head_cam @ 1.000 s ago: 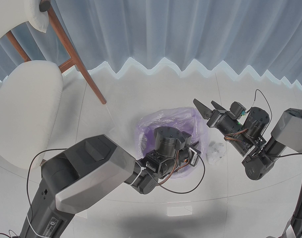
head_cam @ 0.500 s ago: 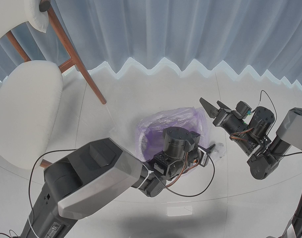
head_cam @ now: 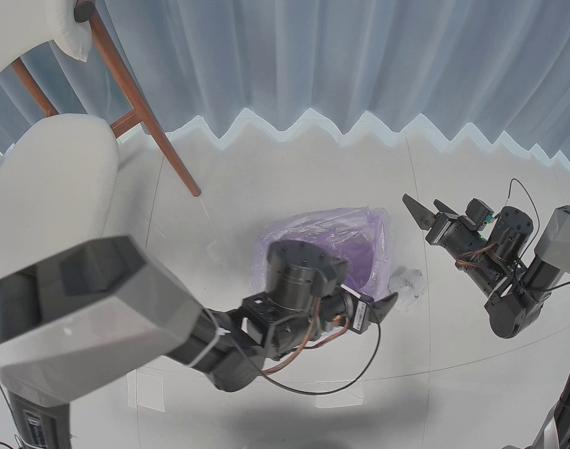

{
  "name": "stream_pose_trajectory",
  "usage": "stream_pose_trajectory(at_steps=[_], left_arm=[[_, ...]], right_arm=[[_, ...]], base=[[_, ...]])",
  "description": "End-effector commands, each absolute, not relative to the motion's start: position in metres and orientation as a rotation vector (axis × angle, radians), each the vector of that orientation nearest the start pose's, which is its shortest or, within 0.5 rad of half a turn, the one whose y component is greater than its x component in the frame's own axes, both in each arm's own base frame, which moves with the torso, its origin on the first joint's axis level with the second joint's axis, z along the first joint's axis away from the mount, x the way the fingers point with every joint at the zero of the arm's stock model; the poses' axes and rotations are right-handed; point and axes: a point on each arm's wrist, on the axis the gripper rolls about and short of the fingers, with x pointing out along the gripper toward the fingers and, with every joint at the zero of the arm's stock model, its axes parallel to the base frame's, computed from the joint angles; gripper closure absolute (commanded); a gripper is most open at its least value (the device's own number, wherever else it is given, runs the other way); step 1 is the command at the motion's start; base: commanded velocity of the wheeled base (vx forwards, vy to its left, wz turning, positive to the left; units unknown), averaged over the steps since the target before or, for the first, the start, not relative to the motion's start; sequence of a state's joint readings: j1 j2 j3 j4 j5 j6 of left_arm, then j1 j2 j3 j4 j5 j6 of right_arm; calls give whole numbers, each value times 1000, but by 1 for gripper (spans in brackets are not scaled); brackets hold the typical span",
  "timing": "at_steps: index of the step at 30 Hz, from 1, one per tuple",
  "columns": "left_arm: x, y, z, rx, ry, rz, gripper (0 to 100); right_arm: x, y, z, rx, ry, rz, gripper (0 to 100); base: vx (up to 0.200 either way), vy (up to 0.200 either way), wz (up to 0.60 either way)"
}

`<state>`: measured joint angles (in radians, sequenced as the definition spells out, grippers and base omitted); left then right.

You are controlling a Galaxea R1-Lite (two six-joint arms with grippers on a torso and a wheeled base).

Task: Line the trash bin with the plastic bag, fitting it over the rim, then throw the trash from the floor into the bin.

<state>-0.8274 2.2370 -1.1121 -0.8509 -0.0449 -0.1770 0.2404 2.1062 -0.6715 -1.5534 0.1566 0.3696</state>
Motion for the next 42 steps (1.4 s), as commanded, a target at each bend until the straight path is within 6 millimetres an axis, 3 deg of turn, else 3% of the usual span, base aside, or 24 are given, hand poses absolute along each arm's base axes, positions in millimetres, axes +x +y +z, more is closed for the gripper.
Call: stream_pose_trajectory(at_steps=[1, 3, 4, 6, 11, 18, 22, 23, 29, 33, 42], left_arm=[[263, -242, 161, -202, 246, -758, 0], [262, -211, 177, -271, 227, -692, 0], [263, -209, 178, -273, 226, -687, 0], [259, -175, 185, -294, 207, -609, 0], [246, -133, 188, -304, 196, -510, 0], [239, -110, 191, -316, 170, -431, 0], [236, -105, 192, -318, 165, -418, 0], [235, -105, 190, -316, 172, -415, 0], [231, -103, 190, -316, 172, -415, 0], [231, -103, 191, -316, 168, -412, 0], [231, -103, 189, -315, 176, -410, 0]], right_arm=[[338, 57, 81, 271, 40, 378, 0], [340, 59, 76, 210, 42, 393, 0], [341, 60, 76, 206, 41, 394, 0], [340, 73, 64, 123, 61, 434, 0], [339, 100, 58, 79, 61, 512, 0], [336, 131, 67, 92, 16, 551, 0], [333, 137, 68, 91, 15, 554, 0], [332, 139, 68, 89, 16, 557, 100], [335, 145, 63, 87, 22, 572, 100], [351, 134, 52, 87, 24, 530, 100], [378, 83, 18, 53, 78, 440, 100]], base=[[0, 0, 0], [0, 0, 0], [0, 0, 0], [0, 0, 0], [0, 0, 0], [0, 0, 0], [0, 0, 0], [0, 0, 0], [0, 0, 0], [0, 0, 0], [0, 0, 0]])
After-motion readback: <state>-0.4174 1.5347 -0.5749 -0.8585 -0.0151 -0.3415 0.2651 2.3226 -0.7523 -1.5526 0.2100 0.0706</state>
